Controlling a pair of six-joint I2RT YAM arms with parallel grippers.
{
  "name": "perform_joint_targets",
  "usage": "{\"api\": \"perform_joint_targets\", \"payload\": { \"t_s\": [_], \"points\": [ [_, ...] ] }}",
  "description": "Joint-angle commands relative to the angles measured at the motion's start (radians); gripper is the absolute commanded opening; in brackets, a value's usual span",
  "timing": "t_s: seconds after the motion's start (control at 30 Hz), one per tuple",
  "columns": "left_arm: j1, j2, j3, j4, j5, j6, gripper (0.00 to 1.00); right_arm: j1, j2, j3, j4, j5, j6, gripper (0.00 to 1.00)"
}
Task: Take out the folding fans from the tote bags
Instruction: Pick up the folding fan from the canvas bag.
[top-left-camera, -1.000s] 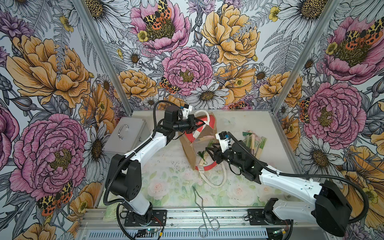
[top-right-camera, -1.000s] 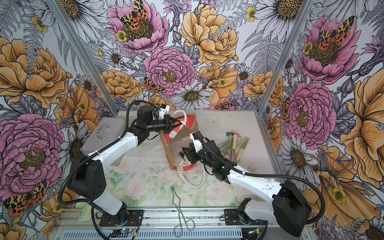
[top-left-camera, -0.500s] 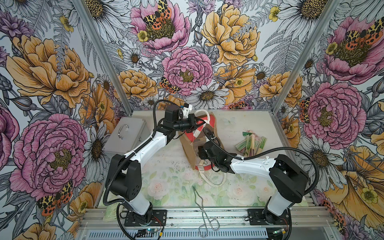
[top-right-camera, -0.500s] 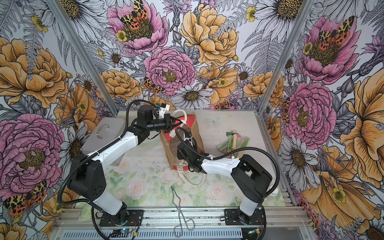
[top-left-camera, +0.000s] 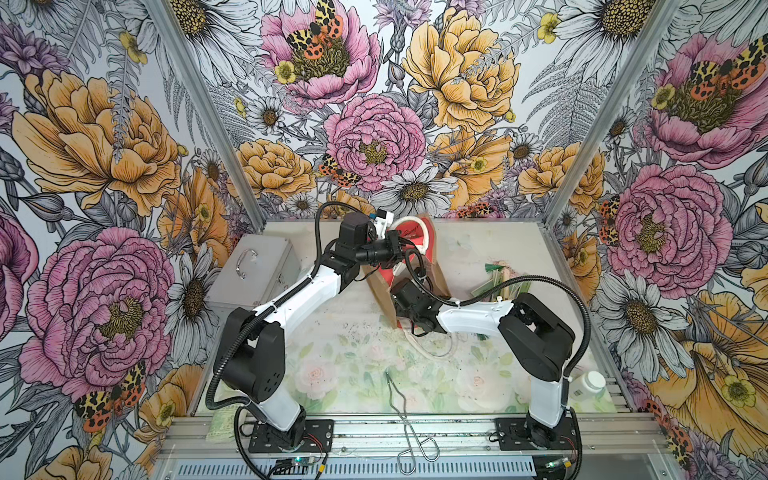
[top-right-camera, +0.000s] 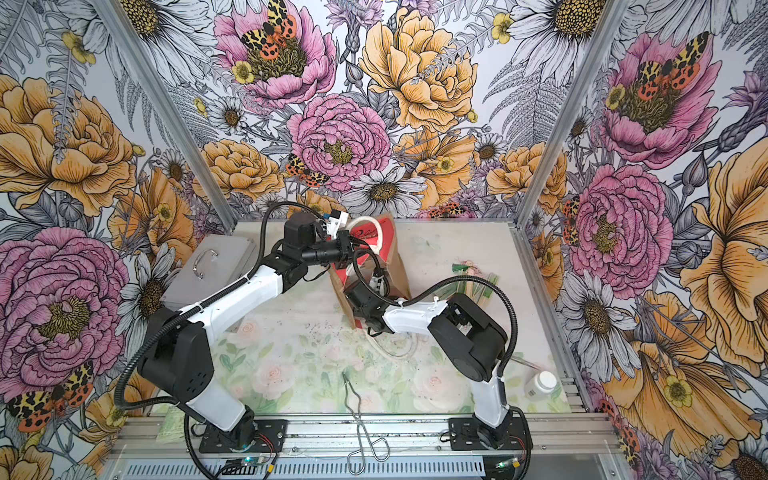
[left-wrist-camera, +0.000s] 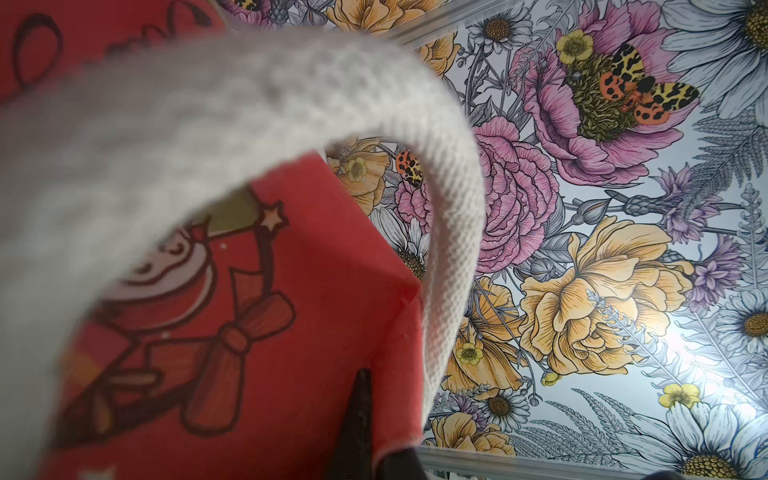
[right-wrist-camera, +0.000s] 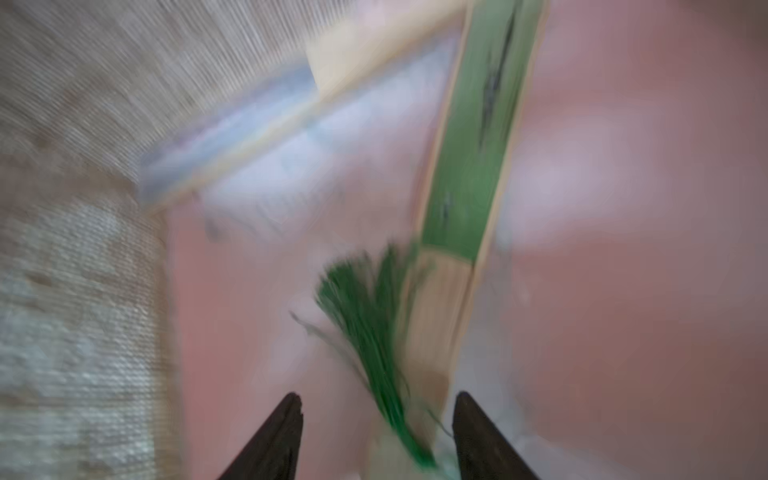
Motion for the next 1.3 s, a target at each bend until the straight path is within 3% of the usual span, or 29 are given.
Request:
{"api": "perform_joint_targets", "payload": {
  "t_s": [0.0,0.37,0.5,0.63,0.8,0.93,1.07,1.27],
  "points": [
    [-0.004,-0.024,0.021,0.075,0.026,-0.021,0.00,-0.014,0.008,-0.014,-0.076,0.001,0.048,0.60],
    [-0.015,-0.068,0.004,0.169,0.079,-0.105,0.00,-0.037,0.019,-0.030,-0.076,0.009,0.060,0.56],
    [-0.015,-0.087,0.013,0.175,0.089,-0.112,0.00,-0.037,0.021,-0.046,-0.073,-0.002,0.067,0.44],
    [-0.006,-0.091,0.011,0.176,0.091,-0.107,0.00,-0.037,-0.008,-0.078,-0.028,-0.020,0.041,0.22],
    [0.022,-0.086,-0.027,0.178,0.077,-0.100,0.00,-0.037,-0.120,-0.196,0.172,-0.063,-0.050,0.05],
    [0.042,-0.068,-0.052,0.174,0.062,-0.086,0.00,-0.037,-0.212,-0.258,0.279,-0.165,-0.174,0.02],
    [0.039,-0.035,-0.065,0.163,0.048,-0.066,0.00,-0.025,-0.269,-0.214,0.186,-0.288,-0.359,0.02],
    [0.037,0.003,-0.062,0.163,0.047,-0.060,0.00,-0.015,-0.352,-0.224,0.090,-0.392,-0.455,0.00]
  ]
}}
